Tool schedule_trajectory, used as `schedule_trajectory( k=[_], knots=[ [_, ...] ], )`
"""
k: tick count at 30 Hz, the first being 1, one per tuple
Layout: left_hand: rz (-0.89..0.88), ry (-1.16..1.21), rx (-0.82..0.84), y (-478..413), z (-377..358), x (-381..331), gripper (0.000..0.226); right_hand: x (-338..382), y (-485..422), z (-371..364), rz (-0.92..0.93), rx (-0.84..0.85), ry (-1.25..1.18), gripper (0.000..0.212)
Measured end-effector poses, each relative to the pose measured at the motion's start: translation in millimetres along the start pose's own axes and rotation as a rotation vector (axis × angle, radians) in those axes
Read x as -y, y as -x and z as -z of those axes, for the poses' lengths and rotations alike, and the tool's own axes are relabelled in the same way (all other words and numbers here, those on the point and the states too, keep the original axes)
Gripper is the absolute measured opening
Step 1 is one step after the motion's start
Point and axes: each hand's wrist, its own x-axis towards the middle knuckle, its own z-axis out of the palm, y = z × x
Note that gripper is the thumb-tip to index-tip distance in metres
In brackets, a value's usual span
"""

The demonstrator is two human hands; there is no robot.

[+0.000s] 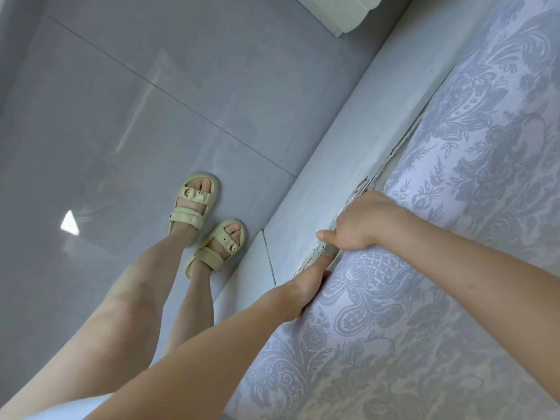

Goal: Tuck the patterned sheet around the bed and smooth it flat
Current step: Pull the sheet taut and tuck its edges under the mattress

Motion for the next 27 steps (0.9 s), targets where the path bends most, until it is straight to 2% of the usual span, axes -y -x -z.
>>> schedule_trajectory(
  k=[3,7,10,13,17,19,22,24,27],
  knots=[
    [0.059,-0.043,-0.022,0,12,15,0.066,-3,-6,4,-0.03,0.063,-0.046,0.073],
    [0.138,0.031,-0.039,-4,25,33,0.076,-1,-12,8,-0.045,0.103,-0.052,0.072],
    [0.163,-0.087,-0.135,-1,26,28,0.085,2,-17,7,-0.066,0.116,-0.018,0.072],
    [0.076,-0.193,-0.295,17,35,29,0.084,3,-23,5,-0.081,0.081,-0.007,0.073],
    [-0.182,-0.002,-0.529,48,50,67,0.062,3,-27,0,-0.076,-0.03,-0.001,0.075],
    [-0.191,0.017,-0.483,52,44,87,0.052,3,-26,1,-0.079,-0.033,-0.027,0.075],
    [-0.157,0.006,-0.381,42,33,103,0.052,1,-19,4,-0.079,-0.066,-0.193,0.07],
    [-0.127,-0.007,-0.365,35,35,106,0.059,3,-10,5,-0.067,-0.182,-0.259,0.068],
    [-0.104,-0.004,-0.325,29,39,106,0.058,19,9,0,0.003,-0.465,-0.169,0.063]
  ],
)
